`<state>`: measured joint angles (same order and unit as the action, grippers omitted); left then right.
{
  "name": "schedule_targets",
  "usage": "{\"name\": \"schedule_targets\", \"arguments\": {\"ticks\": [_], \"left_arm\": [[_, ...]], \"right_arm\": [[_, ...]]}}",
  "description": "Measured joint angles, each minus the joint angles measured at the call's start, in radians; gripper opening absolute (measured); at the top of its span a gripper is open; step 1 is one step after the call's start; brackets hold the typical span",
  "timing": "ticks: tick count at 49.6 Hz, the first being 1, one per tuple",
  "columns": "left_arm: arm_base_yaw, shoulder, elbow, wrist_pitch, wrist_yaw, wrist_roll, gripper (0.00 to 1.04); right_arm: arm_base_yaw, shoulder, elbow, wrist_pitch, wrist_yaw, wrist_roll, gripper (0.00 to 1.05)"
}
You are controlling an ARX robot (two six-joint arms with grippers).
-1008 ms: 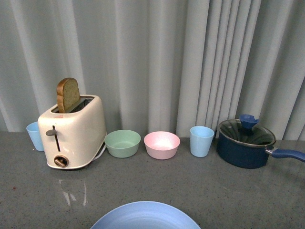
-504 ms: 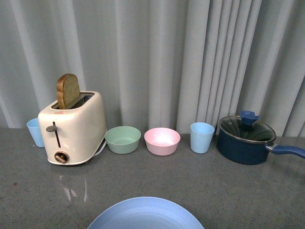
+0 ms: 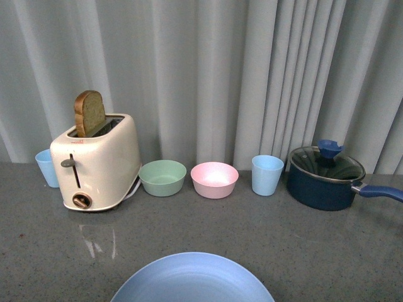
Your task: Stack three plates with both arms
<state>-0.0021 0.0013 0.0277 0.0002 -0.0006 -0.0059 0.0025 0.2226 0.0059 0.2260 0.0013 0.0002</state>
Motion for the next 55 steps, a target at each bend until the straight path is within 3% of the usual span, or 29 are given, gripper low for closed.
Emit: {"name": "schedule_targets", "arguments": {"ticks": [10, 15, 23, 30, 35, 49, 55], "left_arm": [[0.000, 0.000, 0.000, 0.000, 0.000, 0.000, 0.98], [0.000, 0.000, 0.000, 0.000, 0.000, 0.000, 0.98], [0.000, 0.000, 0.000, 0.000, 0.000, 0.000, 0.98], [0.000, 0.000, 0.000, 0.000, 0.000, 0.000, 0.98], [0.000, 0.000, 0.000, 0.000, 0.000, 0.000, 0.98], [0.000, 0.000, 0.000, 0.000, 0.000, 0.000, 0.98], [0.000, 0.000, 0.000, 0.000, 0.000, 0.000, 0.98]], "right_arm": [[0.000, -0.049, 0.000, -0.048, 0.000, 0.000, 0.03], [0.000, -0.180, 0.000, -0.214, -0.002, 0.000, 0.03], [0.000, -0.218, 0.000, -0.225, -0.002, 0.000, 0.03], [0.000, -0.218, 0.000, -0.225, -0.002, -0.001, 0.24], [0.000, -0.218, 0.000, -0.225, -0.002, -0.001, 0.49], [0.000, -0.218, 0.000, -0.225, -0.002, -0.001, 0.97], [0.000, -0.218, 0.000, -0.225, -0.002, 0.000, 0.97]]}}
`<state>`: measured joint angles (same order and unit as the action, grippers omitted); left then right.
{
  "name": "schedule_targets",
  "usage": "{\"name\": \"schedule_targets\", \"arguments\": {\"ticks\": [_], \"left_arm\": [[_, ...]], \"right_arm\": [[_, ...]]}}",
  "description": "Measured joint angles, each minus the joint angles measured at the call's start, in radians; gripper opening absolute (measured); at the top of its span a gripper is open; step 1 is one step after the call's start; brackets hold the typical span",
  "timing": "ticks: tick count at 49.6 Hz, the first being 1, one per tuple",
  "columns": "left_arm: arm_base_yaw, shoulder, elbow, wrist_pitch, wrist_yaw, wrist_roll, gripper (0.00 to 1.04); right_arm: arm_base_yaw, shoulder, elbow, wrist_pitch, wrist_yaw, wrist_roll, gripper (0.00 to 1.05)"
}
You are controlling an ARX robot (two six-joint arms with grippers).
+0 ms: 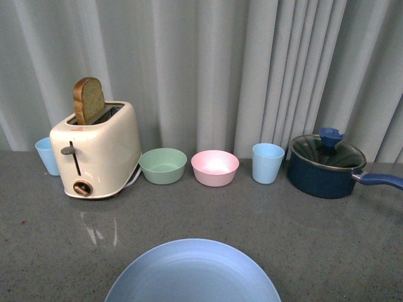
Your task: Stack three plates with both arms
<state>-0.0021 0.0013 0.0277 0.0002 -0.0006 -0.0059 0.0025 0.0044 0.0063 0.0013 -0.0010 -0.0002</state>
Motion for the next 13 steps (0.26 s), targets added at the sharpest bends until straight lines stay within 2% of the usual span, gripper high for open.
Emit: {"name": "schedule_targets", "arguments": {"ticks": [13], "left_arm": [[0.000, 0.000, 0.000, 0.000, 0.000, 0.000, 0.98]], "right_arm": [[0.000, 0.000, 0.000, 0.000, 0.000, 0.000, 0.97]]}}
